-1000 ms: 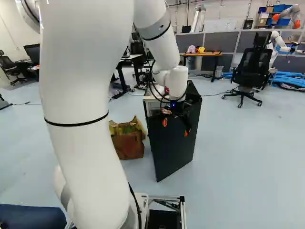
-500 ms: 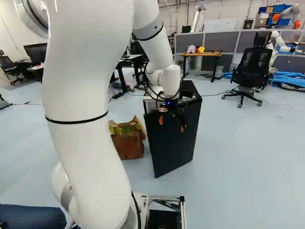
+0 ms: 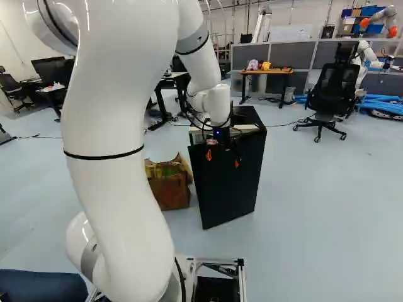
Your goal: Grab a drink from the fridge
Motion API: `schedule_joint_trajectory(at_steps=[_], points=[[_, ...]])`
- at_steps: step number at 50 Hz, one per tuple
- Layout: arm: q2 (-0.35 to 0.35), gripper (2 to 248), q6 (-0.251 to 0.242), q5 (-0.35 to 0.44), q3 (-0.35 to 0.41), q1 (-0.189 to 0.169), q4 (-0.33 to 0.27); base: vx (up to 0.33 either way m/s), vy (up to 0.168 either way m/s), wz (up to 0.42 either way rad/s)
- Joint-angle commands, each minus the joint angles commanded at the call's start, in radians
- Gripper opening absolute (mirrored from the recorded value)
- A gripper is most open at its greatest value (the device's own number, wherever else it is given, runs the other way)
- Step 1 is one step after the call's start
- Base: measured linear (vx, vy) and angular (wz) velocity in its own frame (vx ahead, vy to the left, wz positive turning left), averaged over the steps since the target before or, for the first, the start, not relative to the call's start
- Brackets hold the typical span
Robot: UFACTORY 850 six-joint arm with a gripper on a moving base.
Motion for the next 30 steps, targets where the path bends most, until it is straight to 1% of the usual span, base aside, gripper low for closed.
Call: schedule_joint_trajectory(at_steps=[11,30], points=[[-0.018,247,0.000,0.022,-0.024,0.026,-0.009,0.000,0.000,0.000],[-0.050,247,0.000,0.083,-0.068,0.066,-0.022,0.000,0.000,0.000]])
